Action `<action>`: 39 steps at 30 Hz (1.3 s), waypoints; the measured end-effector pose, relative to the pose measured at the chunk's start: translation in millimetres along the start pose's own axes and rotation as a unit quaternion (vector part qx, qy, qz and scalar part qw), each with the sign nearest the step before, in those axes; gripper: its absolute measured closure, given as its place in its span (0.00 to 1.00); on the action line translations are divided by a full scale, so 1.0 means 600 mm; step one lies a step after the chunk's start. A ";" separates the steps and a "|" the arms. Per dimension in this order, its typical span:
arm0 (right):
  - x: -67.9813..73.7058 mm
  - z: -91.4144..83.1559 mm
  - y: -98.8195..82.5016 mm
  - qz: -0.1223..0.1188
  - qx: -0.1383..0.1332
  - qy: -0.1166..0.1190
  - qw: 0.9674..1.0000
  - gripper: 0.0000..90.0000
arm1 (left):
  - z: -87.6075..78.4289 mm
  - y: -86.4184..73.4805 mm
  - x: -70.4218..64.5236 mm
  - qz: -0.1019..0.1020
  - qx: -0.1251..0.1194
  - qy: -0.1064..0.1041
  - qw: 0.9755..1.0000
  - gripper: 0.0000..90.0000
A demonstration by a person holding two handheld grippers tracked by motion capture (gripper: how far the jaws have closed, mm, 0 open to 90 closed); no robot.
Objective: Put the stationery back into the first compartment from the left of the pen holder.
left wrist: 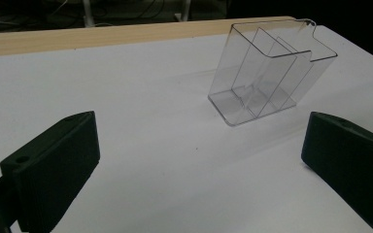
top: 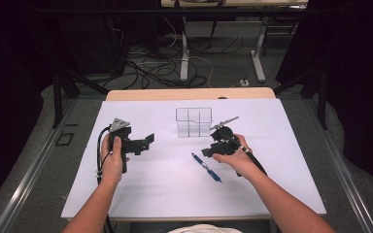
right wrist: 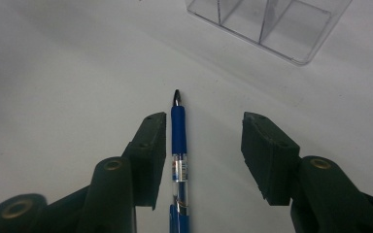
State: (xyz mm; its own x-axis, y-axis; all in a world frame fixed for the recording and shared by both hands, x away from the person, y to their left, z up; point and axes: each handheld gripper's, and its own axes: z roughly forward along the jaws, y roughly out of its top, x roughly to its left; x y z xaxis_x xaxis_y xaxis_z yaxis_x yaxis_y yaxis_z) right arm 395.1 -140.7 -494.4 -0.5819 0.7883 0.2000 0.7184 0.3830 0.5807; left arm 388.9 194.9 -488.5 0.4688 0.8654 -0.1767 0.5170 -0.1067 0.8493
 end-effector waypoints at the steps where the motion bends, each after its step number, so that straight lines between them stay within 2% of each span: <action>1: 0.002 0.004 0.002 0.001 0.002 0.000 1.000 0.60 | 0.000 0.000 0.000 0.000 0.000 0.000 1.000 0.00; 2: 0.004 0.006 0.004 0.002 0.003 -0.001 1.000 0.61 | 0.000 0.001 0.000 0.001 -0.001 0.001 1.000 0.00; 3: 0.003 0.006 0.005 -0.011 0.015 0.003 1.000 0.62 | 0.000 0.001 0.000 0.001 -0.001 0.001 1.000 0.00; 4: 0.005 0.014 0.005 -0.006 -0.001 0.003 1.000 0.63 | 0.000 0.001 0.000 0.000 -0.002 0.001 1.000 0.00; 5: 0.007 0.014 0.008 -0.007 0.014 0.003 1.000 0.64 | 0.000 0.001 0.000 -0.001 -0.001 0.002 1.000 0.00; 7: 0.010 0.024 0.010 -0.004 -0.001 0.006 1.000 0.64 | 0.000 0.000 0.001 -0.002 -0.003 0.003 1.000 0.00; 8: 0.010 0.025 0.012 -0.012 0.011 0.007 1.000 0.65 | 0.000 0.000 0.002 -0.002 -0.003 0.002 1.000 0.00; 9: 0.011 0.027 0.014 -0.010 0.025 0.000 1.000 0.66 | 0.000 0.001 0.002 -0.003 -0.002 0.002 1.000 0.00; 10: 0.011 0.027 0.014 -0.010 0.025 0.000 1.000 0.66 | 0.000 0.001 0.002 -0.003 -0.001 0.002 1.000 0.00; 11: 0.013 0.037 0.016 -0.015 0.010 0.005 1.000 0.67 | 0.000 0.001 0.003 -0.003 -0.001 0.003 1.000 0.00; 14: 0.016 0.045 0.018 -0.014 0.011 0.007 1.000 0.68 | 0.002 0.000 0.003 -0.004 0.001 0.002 1.000 0.00; 15: 0.017 0.048 0.023 -0.020 0.041 -0.001 0.999 0.69 | 0.002 -0.001 0.003 -0.003 0.001 0.002 1.000 0.00; 16: 0.017 0.048 0.023 -0.020 0.041 -0.001 0.999 0.69 | 0.002 -0.001 0.004 -0.002 0.003 0.002 1.000 0.00; 17: 0.022 0.055 0.024 -0.009 0.050 -0.006 0.999 0.70 | 0.003 -0.002 0.003 -0.007 -0.003 0.004 1.000 0.00; 18: 0.020 0.057 0.026 -0.028 0.055 -0.008 0.998 0.71 | 0.003 -0.002 0.004 -0.006 -0.002 0.004 1.000 0.00; 22: 0.026 0.065 0.028 -0.024 0.073 -0.014 0.997 0.73 | 0.001 -0.001 0.005 -0.006 -0.002 0.004 1.000 0.00; 25: 0.029 0.075 0.028 -0.026 0.071 -0.014 0.997 0.75 | 0.001 0.000 0.005 -0.007 -0.001 0.004 1.000 0.00; 28: 0.030 0.080 0.028 -0.026 0.080 -0.016 0.996 0.75 | 0.001 -0.001 0.005 -0.007 0.002 0.004 1.000 0.00; 29: 0.031 0.085 0.026 -0.020 0.068 -0.013 0.997 0.76 | 0.001 -0.001 0.006 -0.007 0.002 0.004 1.000 0.00; 30: 0.029 0.087 0.026 -0.025 0.076 -0.014 0.997 0.76 | 0.001 -0.001 0.006 -0.007 0.001 0.004 1.000 0.00; 32: 0.028 0.086 0.028 -0.029 0.116 -0.019 0.993 0.77 | 0.001 -0.001 0.007 -0.007 0.001 0.004 1.000 0.00; 36: 0.029 0.094 0.024 -0.025 0.111 -0.014 0.993 0.78 | 0.001 -0.002 0.007 -0.008 0.001 0.005 1.000 0.00; 38: 0.032 0.090 0.028 -0.029 0.153 -0.019 0.988 0.80 | 0.001 -0.002 0.007 -0.008 0.001 0.005 1.000 0.00; 39: 0.033 0.097 0.023 -0.023 0.125 -0.016 0.992 0.81 | 0.001 -0.002 0.007 -0.008 0.001 0.005 1.000 0.00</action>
State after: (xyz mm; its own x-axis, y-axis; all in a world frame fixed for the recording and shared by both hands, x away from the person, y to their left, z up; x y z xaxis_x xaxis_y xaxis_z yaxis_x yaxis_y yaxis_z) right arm 416.0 -91.8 -528.4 -0.6070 0.7804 0.1500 0.7657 0.5236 0.3736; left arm 390.8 198.2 -490.6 0.4536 0.8719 -0.1844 0.5257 -0.0947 0.8454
